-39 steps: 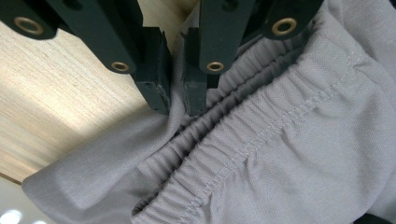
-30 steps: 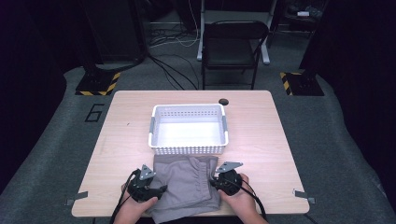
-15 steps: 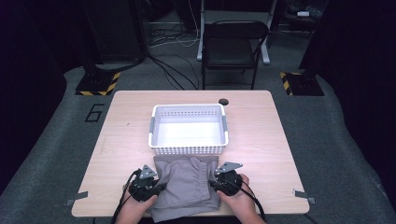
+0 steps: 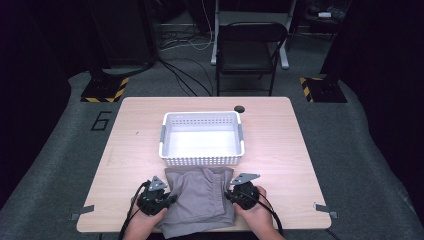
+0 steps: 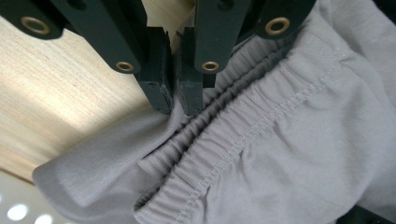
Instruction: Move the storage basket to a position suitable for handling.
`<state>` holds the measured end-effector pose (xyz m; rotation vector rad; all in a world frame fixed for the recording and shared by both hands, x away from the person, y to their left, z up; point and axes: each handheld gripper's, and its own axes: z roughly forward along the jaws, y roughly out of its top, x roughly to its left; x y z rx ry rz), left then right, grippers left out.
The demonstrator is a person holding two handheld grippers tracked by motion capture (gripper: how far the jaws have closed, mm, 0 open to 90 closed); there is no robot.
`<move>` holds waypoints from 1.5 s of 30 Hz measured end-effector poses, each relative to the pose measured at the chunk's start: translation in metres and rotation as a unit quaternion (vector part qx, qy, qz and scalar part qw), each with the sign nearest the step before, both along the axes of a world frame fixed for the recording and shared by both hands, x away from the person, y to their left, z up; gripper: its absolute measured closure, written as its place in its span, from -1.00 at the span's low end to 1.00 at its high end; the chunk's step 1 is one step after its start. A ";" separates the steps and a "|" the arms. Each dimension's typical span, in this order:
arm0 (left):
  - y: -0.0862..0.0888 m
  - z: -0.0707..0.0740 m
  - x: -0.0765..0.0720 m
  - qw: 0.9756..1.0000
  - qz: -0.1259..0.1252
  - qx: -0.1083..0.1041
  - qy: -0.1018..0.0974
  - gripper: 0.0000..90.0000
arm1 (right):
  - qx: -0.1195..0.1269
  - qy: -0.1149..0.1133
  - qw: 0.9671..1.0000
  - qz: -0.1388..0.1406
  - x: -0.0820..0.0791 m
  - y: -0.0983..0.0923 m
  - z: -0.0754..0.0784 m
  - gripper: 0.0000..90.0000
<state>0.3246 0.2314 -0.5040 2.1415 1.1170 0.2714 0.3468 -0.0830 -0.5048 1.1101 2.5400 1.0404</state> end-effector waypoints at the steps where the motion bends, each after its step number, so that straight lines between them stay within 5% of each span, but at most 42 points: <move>1: 0.000 0.001 0.000 1.000 -0.001 -0.001 -0.001 0.75 | 0.000 -0.005 1.000 0.003 0.000 -0.001 0.001 0.89; 12: 0.006 0.016 -0.003 1.000 -0.003 -0.021 -0.004 0.76 | 0.015 -0.012 1.000 0.012 -0.006 -0.001 0.016 0.89; 21: 0.014 0.031 -0.006 0.999 0.001 -0.044 0.010 0.76 | 0.039 0.007 0.999 0.023 -0.004 -0.003 0.027 0.89; 25: 0.014 0.038 -0.008 0.999 0.008 -0.051 0.001 0.76 | 0.057 0.015 0.998 0.020 -0.004 -0.005 0.036 0.89; 45: 0.014 0.078 -0.003 0.999 -0.002 -0.052 -0.015 0.76 | 0.049 -0.011 0.998 0.045 0.001 0.001 0.073 0.88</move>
